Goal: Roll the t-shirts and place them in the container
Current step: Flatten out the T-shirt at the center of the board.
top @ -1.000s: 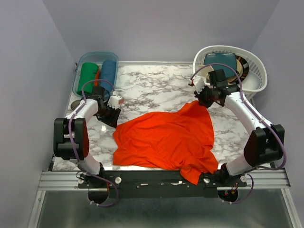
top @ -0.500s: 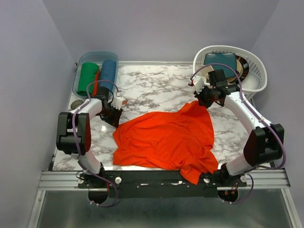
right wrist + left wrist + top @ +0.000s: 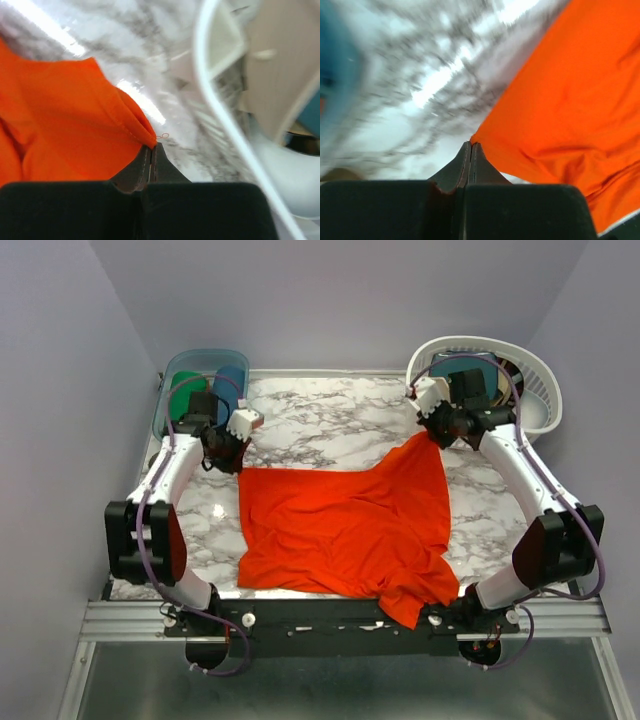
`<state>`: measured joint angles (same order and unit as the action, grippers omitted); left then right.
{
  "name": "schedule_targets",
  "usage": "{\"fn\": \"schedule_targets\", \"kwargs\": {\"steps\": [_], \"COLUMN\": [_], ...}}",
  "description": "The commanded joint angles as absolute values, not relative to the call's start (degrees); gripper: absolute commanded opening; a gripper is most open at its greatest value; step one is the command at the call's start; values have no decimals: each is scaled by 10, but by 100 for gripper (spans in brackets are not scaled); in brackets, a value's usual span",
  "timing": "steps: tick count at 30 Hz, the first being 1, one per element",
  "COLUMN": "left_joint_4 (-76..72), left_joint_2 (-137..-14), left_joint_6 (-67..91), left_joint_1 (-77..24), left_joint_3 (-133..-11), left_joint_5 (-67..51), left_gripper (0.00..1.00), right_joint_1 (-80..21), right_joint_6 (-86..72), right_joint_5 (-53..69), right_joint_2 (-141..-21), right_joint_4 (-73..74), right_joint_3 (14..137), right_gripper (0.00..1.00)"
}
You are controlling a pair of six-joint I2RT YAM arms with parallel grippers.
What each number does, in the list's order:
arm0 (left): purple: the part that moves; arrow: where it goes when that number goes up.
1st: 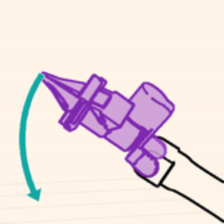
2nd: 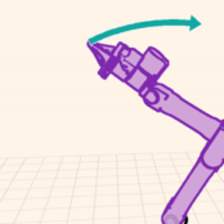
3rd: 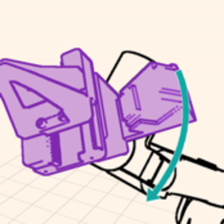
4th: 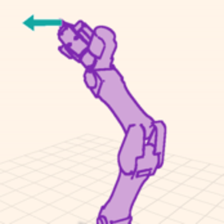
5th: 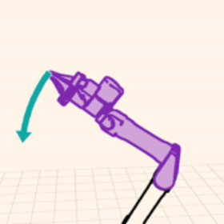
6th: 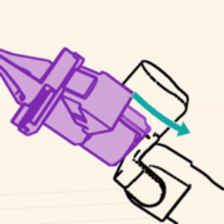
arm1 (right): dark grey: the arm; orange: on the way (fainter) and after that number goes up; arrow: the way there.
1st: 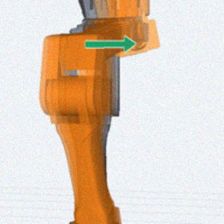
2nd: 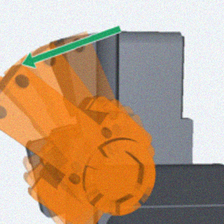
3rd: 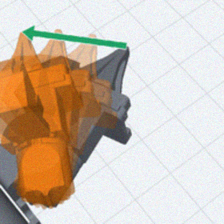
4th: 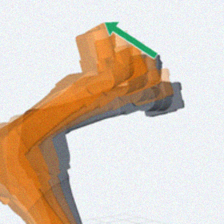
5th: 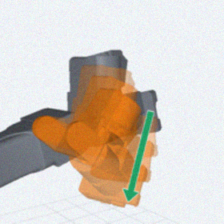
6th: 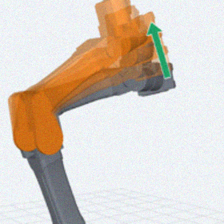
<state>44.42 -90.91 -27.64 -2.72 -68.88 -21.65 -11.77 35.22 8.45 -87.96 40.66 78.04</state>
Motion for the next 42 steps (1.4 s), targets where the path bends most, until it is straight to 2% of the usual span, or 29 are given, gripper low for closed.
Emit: {"fn": "schedule_targets", "kwargs": {"steps": [1,10,24,27,35,42], "left_joint_4": [432,404,408,426,518,541], "left_joint_2": [-791,-650,-474,-453,-443,-436], "left_joint_6": [-283,-259,-245,-241,-178,-149], "left_joint_1": [-20,-19,-19,-19,-18,18], "left_joint_3": [-791,-859,-921,-959,-1114,-1239], "left_joint_5": [-247,-195,-103,-117,-189,-268], "left_gripper": [0,0,0,0,0,0], "right_joint_1": [-98,-97,-97,-97,-98,-97], "right_joint_6": [329,302,377,389,385,477], "right_joint_5": [4,-89,-82,-61,100,167], "right_joint_2": [-853,-741,-560,-528,-444,-380], "right_joint_4": [380,330,296,298,371,417], "right_joint_3": [885,928,946,965,1019,1085], "right_gripper": [1,1,1,1,1,1]}}
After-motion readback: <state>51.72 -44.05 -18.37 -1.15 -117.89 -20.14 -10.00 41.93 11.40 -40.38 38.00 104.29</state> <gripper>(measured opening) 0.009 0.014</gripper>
